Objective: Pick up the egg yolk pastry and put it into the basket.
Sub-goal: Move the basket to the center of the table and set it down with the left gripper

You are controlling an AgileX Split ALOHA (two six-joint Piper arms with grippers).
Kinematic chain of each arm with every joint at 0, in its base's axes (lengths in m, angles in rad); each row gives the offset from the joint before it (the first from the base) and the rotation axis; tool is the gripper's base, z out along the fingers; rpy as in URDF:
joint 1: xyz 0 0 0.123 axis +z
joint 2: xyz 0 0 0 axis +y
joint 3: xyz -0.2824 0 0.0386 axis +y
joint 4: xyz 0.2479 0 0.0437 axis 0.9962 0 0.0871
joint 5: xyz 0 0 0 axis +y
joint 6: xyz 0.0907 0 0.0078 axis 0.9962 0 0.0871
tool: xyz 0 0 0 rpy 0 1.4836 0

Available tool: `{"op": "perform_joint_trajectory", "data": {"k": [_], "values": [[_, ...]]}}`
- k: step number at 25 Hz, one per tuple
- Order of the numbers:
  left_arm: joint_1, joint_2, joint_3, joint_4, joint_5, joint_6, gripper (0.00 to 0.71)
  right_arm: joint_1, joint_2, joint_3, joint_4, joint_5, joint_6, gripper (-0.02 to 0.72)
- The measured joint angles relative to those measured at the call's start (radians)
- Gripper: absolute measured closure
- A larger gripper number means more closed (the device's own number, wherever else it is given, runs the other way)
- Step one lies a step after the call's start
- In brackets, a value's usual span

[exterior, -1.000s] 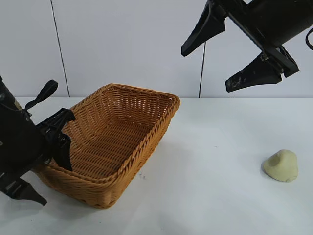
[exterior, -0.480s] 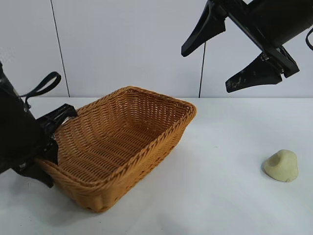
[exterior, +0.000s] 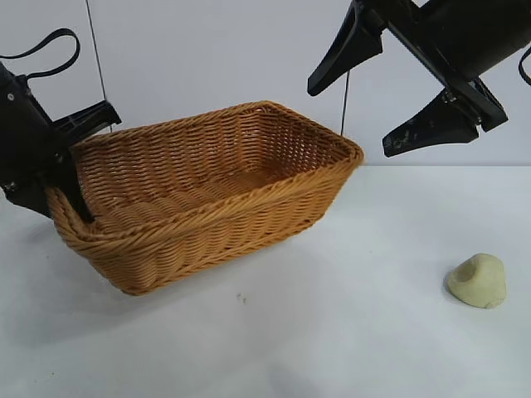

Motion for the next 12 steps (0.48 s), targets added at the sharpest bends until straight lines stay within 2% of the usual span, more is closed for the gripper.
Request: {"op": "perform_joint_trajectory", "data": {"k": [2, 6, 12], "values": [[-0.006, 0.049, -0.055, 0.002, 0.064, 0.070, 0.625, 0.000, 0.000, 0.000, 0.000, 0.002, 0.000, 0.008], [-0.013, 0.119, -0.158, 0.006, 0.119, 0.171, 0.625, 0.000, 0.000, 0.000, 0.000, 0.003, 0.000, 0.008], [-0.013, 0.156, -0.208, 0.055, 0.155, 0.239, 0.625, 0.000, 0.000, 0.000, 0.000, 0.003, 0.000, 0.008]]}}
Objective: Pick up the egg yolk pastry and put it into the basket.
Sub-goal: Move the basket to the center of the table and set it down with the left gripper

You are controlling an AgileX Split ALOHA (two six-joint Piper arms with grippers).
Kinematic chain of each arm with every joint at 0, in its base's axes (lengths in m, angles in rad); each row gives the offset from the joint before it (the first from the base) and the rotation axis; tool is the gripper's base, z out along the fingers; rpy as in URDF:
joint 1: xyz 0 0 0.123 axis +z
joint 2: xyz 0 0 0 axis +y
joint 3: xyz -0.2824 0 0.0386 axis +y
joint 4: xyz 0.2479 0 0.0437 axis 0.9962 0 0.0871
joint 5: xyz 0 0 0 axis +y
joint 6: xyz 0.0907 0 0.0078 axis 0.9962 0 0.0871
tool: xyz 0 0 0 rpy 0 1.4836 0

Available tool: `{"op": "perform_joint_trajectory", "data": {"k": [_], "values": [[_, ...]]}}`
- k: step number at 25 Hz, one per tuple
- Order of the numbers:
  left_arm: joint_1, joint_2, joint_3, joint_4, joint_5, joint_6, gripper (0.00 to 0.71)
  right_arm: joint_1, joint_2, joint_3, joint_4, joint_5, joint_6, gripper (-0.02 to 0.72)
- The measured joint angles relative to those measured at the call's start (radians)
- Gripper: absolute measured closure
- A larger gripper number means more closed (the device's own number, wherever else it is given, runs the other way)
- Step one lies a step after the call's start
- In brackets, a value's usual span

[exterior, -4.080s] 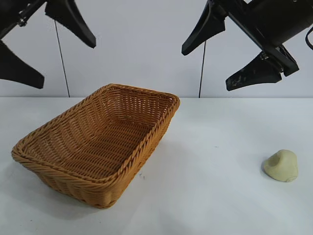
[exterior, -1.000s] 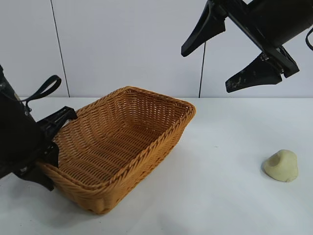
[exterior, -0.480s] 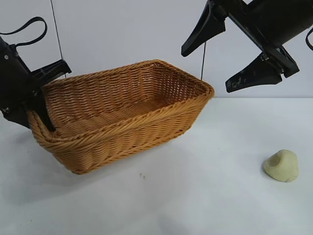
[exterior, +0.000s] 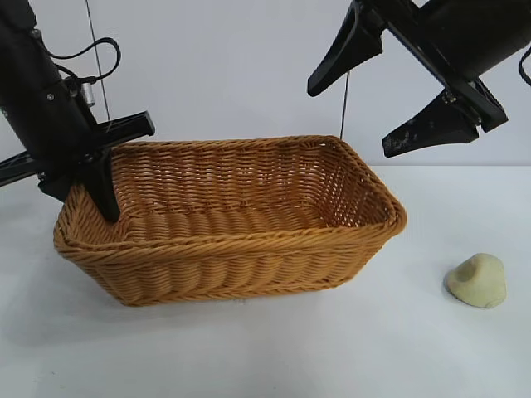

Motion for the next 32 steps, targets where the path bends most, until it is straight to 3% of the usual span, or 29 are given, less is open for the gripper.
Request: {"op": "perform_joint_trajectory", "data": {"k": [10, 17, 28, 30, 32], "values": [[-0.003, 0.032, 0.000, 0.013, 0.020, 0.060, 0.626, 0.000, 0.000, 0.000, 0.000, 0.002, 0.000, 0.008], [-0.033, 0.034, 0.000, 0.014, -0.028, 0.077, 0.626, 0.000, 0.000, 0.000, 0.000, 0.002, 0.000, 0.008], [-0.033, 0.100, -0.005, 0.000, -0.054, 0.082, 0.625, 0.000, 0.000, 0.000, -0.001, 0.005, 0.000, 0.008], [-0.033, 0.100, -0.005, 0.000, -0.056, 0.084, 0.611, 0.000, 0.000, 0.000, -0.001, 0.008, 0.000, 0.008], [-0.033, 0.101, -0.005, -0.001, -0.060, 0.084, 0.520, 0.000, 0.000, 0.000, -0.001, 0.012, 0.000, 0.008]]}}
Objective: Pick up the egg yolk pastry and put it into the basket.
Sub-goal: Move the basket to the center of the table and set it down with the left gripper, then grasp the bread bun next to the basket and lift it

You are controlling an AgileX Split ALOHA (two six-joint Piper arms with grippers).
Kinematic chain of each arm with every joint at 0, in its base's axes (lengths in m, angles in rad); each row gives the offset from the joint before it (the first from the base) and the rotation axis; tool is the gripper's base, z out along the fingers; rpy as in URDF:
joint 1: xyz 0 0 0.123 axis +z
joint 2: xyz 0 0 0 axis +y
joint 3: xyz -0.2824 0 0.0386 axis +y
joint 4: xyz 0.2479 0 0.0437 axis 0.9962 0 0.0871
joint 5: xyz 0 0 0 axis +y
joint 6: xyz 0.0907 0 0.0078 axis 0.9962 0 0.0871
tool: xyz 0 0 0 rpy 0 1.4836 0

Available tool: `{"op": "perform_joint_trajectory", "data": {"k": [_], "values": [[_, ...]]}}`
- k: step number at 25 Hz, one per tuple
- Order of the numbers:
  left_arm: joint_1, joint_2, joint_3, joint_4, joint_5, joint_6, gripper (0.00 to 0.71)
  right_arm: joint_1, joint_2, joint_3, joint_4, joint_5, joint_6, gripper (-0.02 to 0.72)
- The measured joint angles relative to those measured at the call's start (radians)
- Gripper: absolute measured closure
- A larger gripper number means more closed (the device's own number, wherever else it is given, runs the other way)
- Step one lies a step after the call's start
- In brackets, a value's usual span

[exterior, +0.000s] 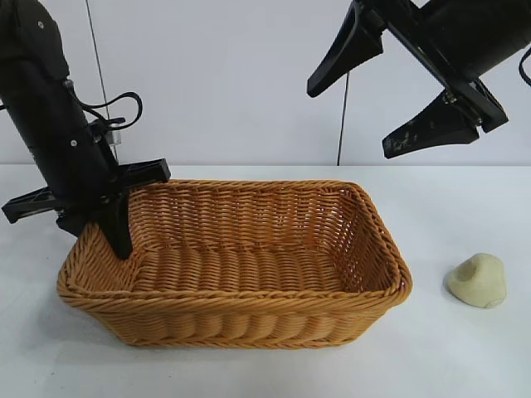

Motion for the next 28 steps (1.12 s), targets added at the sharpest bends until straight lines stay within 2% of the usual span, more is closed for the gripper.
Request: {"op": "perform_joint_trajectory", "data": {"k": [1, 4, 6, 7, 10, 13, 19, 25, 28], "values": [[0.000, 0.000, 0.000, -0.003, -0.001, 0.000, 0.459, 0.000, 0.000, 0.000, 0.000, 0.001, 0.000, 0.008], [0.000, -0.001, -0.001, -0.007, -0.001, 0.000, 0.212, 0.000, 0.000, 0.000, -0.001, 0.003, 0.000, 0.008], [0.000, -0.009, -0.002, -0.008, -0.001, 0.000, 0.107, 0.000, 0.000, 0.000, -0.001, 0.005, 0.000, 0.008], [0.000, -0.016, -0.003, -0.008, 0.002, 0.000, 0.082, 0.000, 0.000, 0.000, -0.001, 0.005, 0.000, 0.008], [0.000, -0.040, -0.022, 0.001, 0.032, 0.000, 0.053, 0.000, 0.000, 0.000, -0.001, 0.005, 0.000, 0.008], [0.000, -0.067, -0.072, 0.038, 0.111, 0.000, 0.046, 0.000, 0.000, 0.000, -0.001, 0.006, 0.000, 0.008], [0.000, -0.099, -0.227, 0.144, 0.228, -0.002, 0.042, 0.000, 0.000, 0.000, -0.001, 0.007, 0.000, 0.008], [0.002, -0.099, -0.317, 0.295, 0.292, -0.035, 0.042, 0.000, 0.000, 0.000, -0.001, 0.009, 0.000, 0.008], [0.027, -0.099, -0.322, 0.324, 0.304, -0.038, 0.042, 0.000, 0.000, 0.000, -0.001, 0.009, 0.000, 0.008]]}}
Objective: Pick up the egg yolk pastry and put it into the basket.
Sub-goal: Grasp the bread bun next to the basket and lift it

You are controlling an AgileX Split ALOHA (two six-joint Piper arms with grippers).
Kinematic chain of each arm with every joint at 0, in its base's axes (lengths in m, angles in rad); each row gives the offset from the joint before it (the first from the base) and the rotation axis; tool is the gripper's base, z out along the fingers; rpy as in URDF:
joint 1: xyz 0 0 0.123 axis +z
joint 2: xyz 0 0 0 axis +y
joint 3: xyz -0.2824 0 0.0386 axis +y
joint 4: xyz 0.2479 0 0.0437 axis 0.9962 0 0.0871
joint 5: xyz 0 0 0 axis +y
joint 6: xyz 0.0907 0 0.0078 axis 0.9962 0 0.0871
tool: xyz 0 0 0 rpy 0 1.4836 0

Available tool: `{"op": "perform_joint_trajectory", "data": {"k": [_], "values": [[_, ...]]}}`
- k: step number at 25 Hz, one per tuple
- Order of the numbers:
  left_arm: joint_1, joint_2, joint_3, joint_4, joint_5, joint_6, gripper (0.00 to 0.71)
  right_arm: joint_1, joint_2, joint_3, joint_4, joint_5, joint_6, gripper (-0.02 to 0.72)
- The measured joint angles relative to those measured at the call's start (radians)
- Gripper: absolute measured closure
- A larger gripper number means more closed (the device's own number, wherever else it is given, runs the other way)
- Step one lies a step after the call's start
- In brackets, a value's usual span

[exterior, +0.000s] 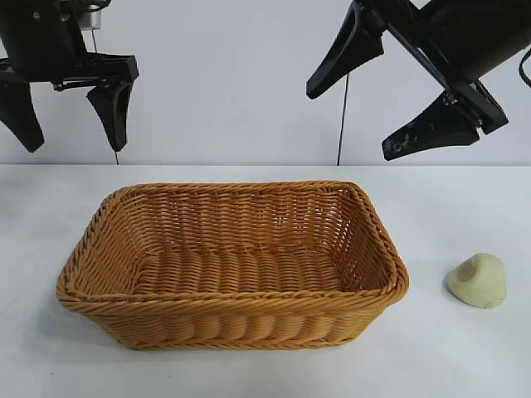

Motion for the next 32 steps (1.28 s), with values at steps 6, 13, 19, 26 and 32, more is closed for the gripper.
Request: {"op": "perform_joint_trajectory", "data": {"k": [6, 13, 19, 26, 32], "values": [[0.132, 0.000, 0.000, 0.018, 0.020, -0.001, 0.042, 0.000, 0.000, 0.000, 0.000, 0.000, 0.000, 0.008], [0.218, -0.002, 0.000, 0.082, 0.045, 0.004, 0.042, 0.000, 0.000, 0.000, 0.000, 0.000, 0.000, 0.008], [0.219, -0.066, 0.019, 0.119, 0.045, 0.004, 0.042, 0.000, 0.000, 0.000, 0.000, 0.000, 0.000, 0.008], [0.219, -0.250, 0.194, 0.119, 0.046, 0.004, 0.042, 0.000, 0.000, 0.000, 0.000, 0.000, 0.000, 0.008], [0.219, -0.486, 0.401, 0.118, 0.046, 0.004, 0.042, 0.000, 0.000, 0.000, 0.000, 0.001, 0.000, 0.008]]}}
